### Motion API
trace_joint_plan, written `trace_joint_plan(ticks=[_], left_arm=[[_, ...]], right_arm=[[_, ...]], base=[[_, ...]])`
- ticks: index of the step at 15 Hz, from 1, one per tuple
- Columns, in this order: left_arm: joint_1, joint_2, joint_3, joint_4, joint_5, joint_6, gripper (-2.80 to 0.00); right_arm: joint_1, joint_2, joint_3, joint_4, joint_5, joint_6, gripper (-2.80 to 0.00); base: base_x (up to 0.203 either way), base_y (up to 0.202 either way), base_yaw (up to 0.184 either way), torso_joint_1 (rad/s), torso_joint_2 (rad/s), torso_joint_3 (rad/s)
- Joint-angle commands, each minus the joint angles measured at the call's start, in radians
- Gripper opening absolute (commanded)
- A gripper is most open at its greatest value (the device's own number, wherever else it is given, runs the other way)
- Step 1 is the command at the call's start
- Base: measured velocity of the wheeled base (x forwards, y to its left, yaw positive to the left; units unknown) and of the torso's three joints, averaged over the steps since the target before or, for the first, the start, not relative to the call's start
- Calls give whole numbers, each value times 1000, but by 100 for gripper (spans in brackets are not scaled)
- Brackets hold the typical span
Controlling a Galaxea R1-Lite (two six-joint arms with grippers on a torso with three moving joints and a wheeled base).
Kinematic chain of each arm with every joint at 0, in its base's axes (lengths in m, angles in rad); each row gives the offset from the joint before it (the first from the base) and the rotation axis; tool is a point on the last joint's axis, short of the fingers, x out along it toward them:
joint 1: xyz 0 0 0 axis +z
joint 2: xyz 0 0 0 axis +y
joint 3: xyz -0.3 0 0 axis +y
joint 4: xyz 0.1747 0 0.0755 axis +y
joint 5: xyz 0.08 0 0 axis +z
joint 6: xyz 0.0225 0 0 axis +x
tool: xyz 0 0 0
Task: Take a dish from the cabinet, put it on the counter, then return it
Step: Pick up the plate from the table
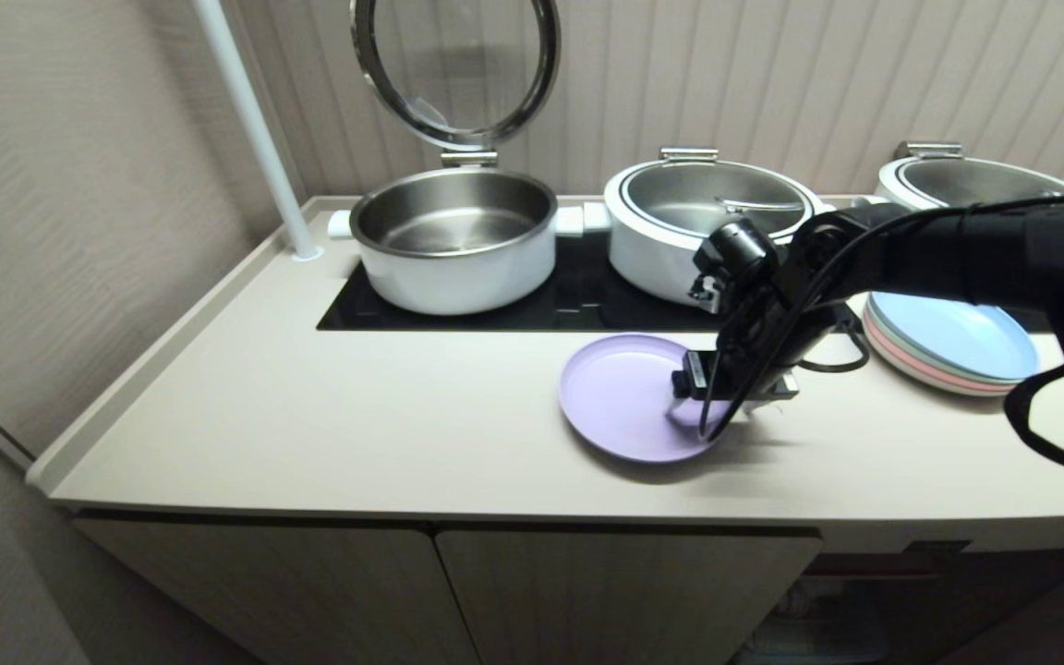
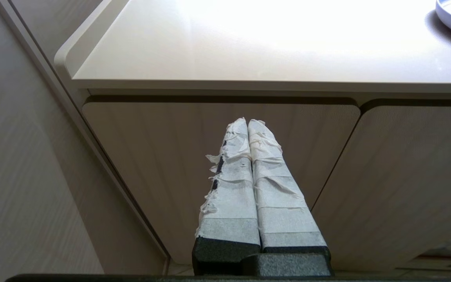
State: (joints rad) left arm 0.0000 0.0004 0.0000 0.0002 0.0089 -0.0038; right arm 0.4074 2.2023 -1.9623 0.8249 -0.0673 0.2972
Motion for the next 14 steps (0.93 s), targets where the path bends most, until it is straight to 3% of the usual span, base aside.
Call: trace_joint_plan(ticks=[1,2,3,14], left_arm=[[0,0,0,0,0,-1,-280],[0,0,0,0,0,-1,-280],[0,0,0,0,0,-1,-280],[0,0,0,0,0,-1,-280]], right_arm=[[1,-1,0,5,0,2,0],[1,-1,0,5,1,2,0],[1,-1,0,5,0,2,-280],[2,-4,0,5,-20,11,-280]], base=[[0,0,0,0,0,0],[0,0,0,0,0,0],[0,0,0,0,0,0],[0,0,0,0,0,0]])
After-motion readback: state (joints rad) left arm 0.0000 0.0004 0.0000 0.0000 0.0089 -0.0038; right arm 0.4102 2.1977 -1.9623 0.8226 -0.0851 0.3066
